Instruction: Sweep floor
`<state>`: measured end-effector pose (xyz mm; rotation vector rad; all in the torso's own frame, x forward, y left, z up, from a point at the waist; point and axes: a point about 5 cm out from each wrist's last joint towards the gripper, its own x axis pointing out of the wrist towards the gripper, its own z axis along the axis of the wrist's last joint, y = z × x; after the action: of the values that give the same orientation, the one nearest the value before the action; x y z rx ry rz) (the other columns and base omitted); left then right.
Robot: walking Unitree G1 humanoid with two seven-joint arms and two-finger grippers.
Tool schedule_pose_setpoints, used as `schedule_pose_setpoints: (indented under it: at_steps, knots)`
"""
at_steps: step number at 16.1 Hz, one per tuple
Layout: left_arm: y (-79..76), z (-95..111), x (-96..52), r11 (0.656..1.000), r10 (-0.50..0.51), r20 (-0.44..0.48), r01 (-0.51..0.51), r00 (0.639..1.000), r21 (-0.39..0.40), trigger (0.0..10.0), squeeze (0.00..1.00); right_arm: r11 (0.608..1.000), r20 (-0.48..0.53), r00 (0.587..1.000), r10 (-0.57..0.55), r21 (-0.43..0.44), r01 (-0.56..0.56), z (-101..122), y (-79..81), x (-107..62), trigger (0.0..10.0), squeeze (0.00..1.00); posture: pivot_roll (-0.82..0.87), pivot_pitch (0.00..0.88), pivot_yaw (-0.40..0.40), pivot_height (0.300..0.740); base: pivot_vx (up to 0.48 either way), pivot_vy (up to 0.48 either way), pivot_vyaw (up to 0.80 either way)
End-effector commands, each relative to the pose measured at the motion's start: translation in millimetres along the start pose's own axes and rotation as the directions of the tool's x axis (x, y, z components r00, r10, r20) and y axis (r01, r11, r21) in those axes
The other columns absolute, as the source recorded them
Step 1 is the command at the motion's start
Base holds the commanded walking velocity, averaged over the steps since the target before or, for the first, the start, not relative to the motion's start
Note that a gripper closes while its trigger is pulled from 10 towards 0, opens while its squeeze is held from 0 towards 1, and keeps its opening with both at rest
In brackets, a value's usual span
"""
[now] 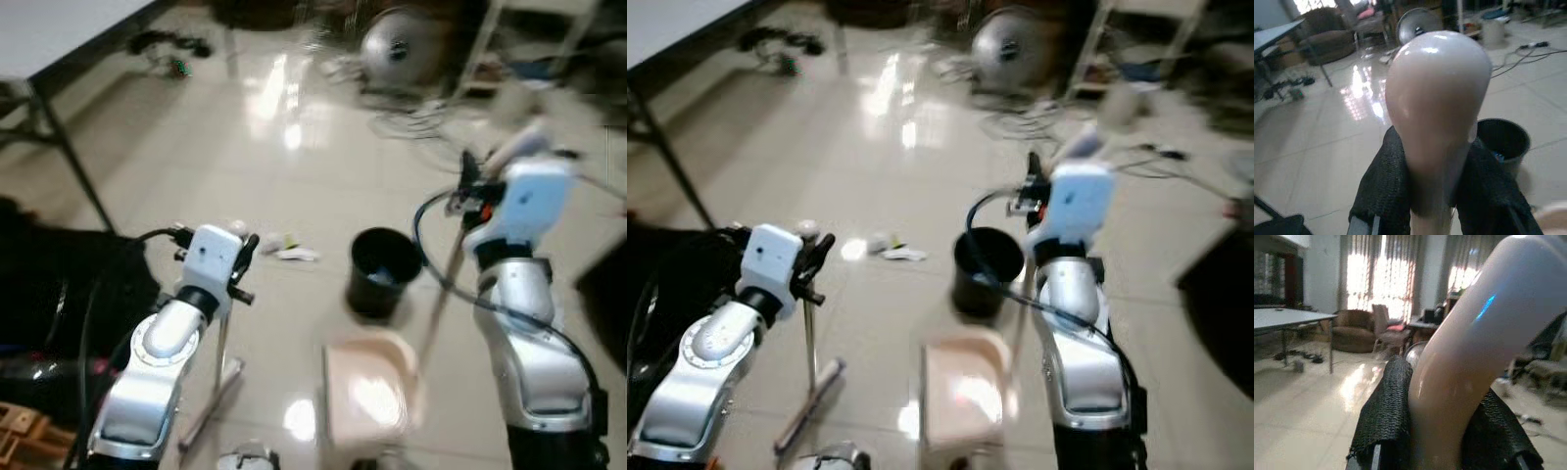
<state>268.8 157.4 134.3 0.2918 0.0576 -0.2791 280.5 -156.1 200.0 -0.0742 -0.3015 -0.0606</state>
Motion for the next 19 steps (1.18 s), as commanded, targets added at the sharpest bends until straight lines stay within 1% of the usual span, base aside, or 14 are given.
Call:
schedule_pose_setpoints:
  at_steps: [1, 2, 5, 7, 9, 11, 12, 14, 16, 19]
  knots:
    - [-1.2, 7.6, 1.7, 0.999, -0.01, 0.04, 0.008, 0.999, 0.032, 10.0, 0.0, 1.0, 0.056, 0.998, -0.016, -0.001, 0.016, 9.2, -3.8, -0.2, 10.0, 0.0, 0.1, 0.057, -0.025, 0.74, 0.0, 0.0, 0.0]
    - [-1.6, 7.4, 1.6, 0.999, -0.011, 0.04, 0.009, 0.999, 0.033, 10.0, 0.0, 1.0, 0.054, 0.998, -0.02, -0.002, 0.02, 8.2, -4.5, -1.2, 10.0, 0.0, 0.1, 0.057, -0.025, 0.74, 0.0, 0.0, 0.0]
    - [-5.5, 7.1, 2.5, 0.999, -0.023, 0.034, 0.022, 0.999, 0.037, 10.0, 0.0, 0.999, 0.041, 0.998, -0.047, 0.003, 0.047, 2.3, -9.9, -6.2, 10.0, 0.0, 0.1, 0.061, -0.018, 0.74, 0.0, -0.369, 0.0]
    - [-5.9, 7.1, 2.4, 1.0, -0.022, 0.034, 0.023, 0.999, -0.02, 10.0, 0.0, 0.997, 0.012, 0.997, -0.07, 0.016, 0.07, -2.8, -14.7, -8.4, 10.0, 0.0, 0.1, 0.066, -0.021, 0.74, 0.0, 0.0, 0.0]
    - [-5.9, 7.6, 2.2, 1.0, -0.021, 0.036, 0.022, 0.999, -0.013, 10.0, 0.0, 0.997, -0.02, 0.997, -0.078, 0.029, 0.078, -8.3, -18.5, -10.3, 10.0, 0.0, 0.1, 0.066, -0.021, 0.74, 0.0, 0.0, 0.0]
    - [-6.3, 9.0, 1.6, 1.0, -0.021, 0.045, 0.021, 0.999, -0.001, 10.0, 0.0, 0.999, -0.072, 0.996, -0.044, 0.017, 0.045, -16.1, -18.9, -13.7, 10.0, 0.0, 0.09, 0.078, -0.02, 0.74, 0.0, 0.0, 0.0]
    - [-7.2, 10.9, 1.8, 1.0, -0.028, 0.056, 0.027, 0.998, 0.011, 10.0, 0.0, 0.999, -0.1, 0.994, -0.038, 0.026, 0.041, -19.8, -19.3, -15.8, 10.0, 0.0, 0.1, 0.081, -0.02, 0.74, 0.0, 0.0, 0.0]
    - [-8.9, 12.6, 1.5, 0.999, -0.033, 0.063, 0.033, 0.997, 0.001, 10.0, 0.0, 0.999, -0.126, 0.991, -0.034, 0.025, 0.038, -23.8, -19.0, -21.1, 10.0, 0.0, 0.09, 0.09, -0.017, 0.74, 0.0, 0.0, 0.0]
    - [-10.7, 14.8, 3.9, 0.999, -0.035, 0.077, 0.036, 0.996, -0.008, 10.0, 0.0, 0.999, -0.137, 0.99, -0.024, 0.026, 0.028, -25.6, -18.2, -24.4, 10.0, 0.0, 0.08, 0.092, -0.017, 0.74, 0.257, 0.0, 0.0]
    - [-11.4, 16.6, 6.2, 0.999, -0.029, 0.089, 0.03, 0.996, -0.01, 10.0, 0.0, 0.997, -0.153, 0.987, -0.037, 0.064, 0.047, -26.3, -19.4, -24.2, 10.0, 0.0, 0.08, 0.093, -0.019, 0.74, 0.316, 0.0, 0.0]
